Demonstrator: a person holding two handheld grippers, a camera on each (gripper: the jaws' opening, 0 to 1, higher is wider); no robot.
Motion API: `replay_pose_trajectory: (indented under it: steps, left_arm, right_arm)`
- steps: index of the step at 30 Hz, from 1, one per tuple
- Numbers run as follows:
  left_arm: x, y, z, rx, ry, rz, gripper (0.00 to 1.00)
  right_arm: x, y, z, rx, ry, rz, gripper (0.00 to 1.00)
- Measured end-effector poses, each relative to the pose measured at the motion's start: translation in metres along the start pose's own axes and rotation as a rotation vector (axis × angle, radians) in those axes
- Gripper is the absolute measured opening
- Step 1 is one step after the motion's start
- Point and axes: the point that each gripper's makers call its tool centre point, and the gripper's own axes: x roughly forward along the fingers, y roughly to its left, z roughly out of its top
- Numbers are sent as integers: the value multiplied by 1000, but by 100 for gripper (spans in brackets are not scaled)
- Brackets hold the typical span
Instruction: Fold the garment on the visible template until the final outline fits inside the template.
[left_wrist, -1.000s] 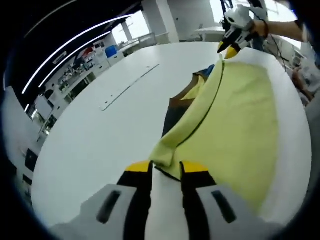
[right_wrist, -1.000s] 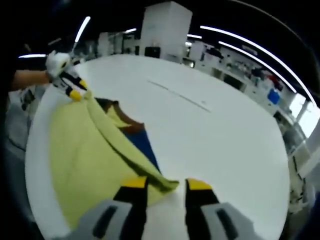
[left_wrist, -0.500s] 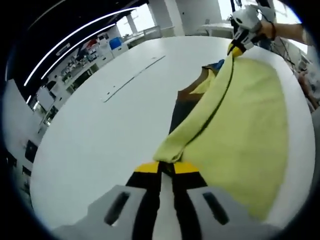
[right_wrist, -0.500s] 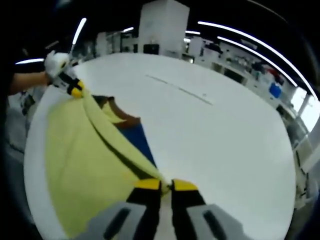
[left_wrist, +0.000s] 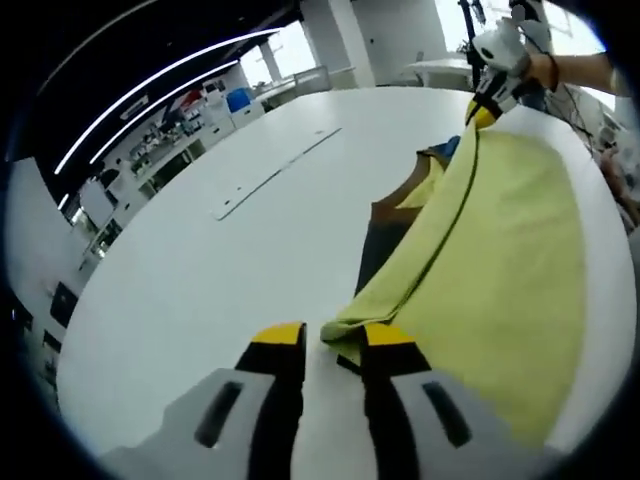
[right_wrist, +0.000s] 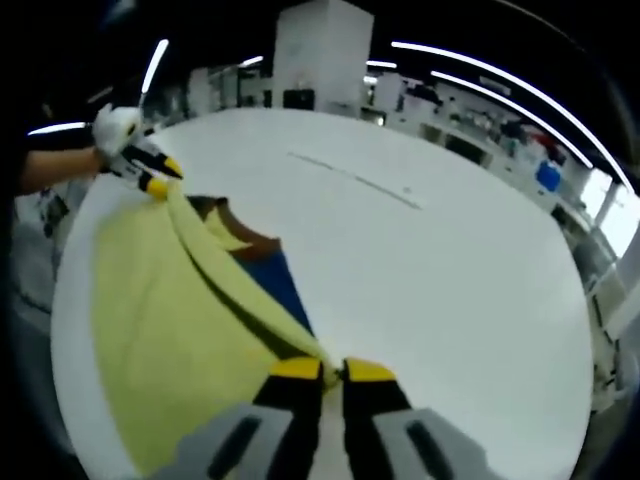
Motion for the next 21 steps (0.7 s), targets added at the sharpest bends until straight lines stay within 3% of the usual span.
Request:
replay_pose_trajectory:
  steps: [3,6,11,18,21]
  left_arm:
    - [3,-4,3,-16,-17,-29,2]
    - [2,1,5,-37,-31,-23,1]
    - [-12,6,24,-214,-121,1,1]
    - [-24,14,19,-411,-129,36,1]
    - [-19,15,6,-490,-66,46,1]
  right_arm:
    - [-1,0,0,2,-3,2,2]
    - [-3,0,2,10,-10,3,1]
    - [-16,1,15,62,-53,-10,1]
    - [-25,-4,32,86,-59,-91,1]
    - [-17,-10,30,107,-51,-109,1]
